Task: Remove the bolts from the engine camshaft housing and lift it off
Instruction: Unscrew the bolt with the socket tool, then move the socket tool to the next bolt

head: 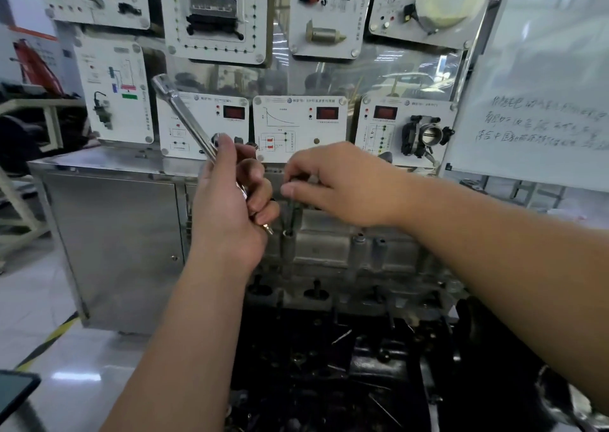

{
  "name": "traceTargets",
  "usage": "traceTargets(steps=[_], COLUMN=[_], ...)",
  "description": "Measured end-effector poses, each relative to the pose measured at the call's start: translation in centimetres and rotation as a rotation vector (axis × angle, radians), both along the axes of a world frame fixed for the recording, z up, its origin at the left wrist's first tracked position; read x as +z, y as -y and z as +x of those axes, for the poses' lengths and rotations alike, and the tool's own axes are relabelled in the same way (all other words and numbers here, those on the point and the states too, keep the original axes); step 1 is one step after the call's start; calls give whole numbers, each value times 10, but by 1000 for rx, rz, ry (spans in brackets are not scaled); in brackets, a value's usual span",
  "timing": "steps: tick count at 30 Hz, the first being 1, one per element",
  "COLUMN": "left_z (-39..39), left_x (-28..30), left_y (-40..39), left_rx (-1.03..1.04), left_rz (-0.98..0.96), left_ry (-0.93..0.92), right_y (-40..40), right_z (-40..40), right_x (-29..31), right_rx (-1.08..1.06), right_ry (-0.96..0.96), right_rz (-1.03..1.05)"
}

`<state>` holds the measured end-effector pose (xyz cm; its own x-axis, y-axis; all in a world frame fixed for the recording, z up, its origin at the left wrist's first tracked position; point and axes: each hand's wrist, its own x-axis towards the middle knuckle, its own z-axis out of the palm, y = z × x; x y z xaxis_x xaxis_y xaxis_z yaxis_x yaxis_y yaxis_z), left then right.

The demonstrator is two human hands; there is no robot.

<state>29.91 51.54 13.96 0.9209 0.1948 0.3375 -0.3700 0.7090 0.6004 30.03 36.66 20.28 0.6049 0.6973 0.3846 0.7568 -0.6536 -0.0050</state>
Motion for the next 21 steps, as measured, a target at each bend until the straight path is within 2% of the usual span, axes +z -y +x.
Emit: traceTargets(steps=[3, 6, 13, 16, 21], left_z=[-3, -8, -19, -18, -2], left_x=[1, 1, 1, 1, 16], left_y=[5, 12, 40, 56, 81], left_rx=[-26, -34, -60, -12, 5], left_rz=[-12, -5, 101, 190, 237], left_ry=[-7, 5, 138, 175, 93], right_y=[7, 17, 54, 71, 109], right_z=[-2, -9, -24, -32, -42], right_x=[10, 3, -28, -34, -41], right_rx=[-43, -89, -265, -298, -423], right_ry=[6, -90, -198, -223, -208], right_rz=[217, 368, 518, 519, 458])
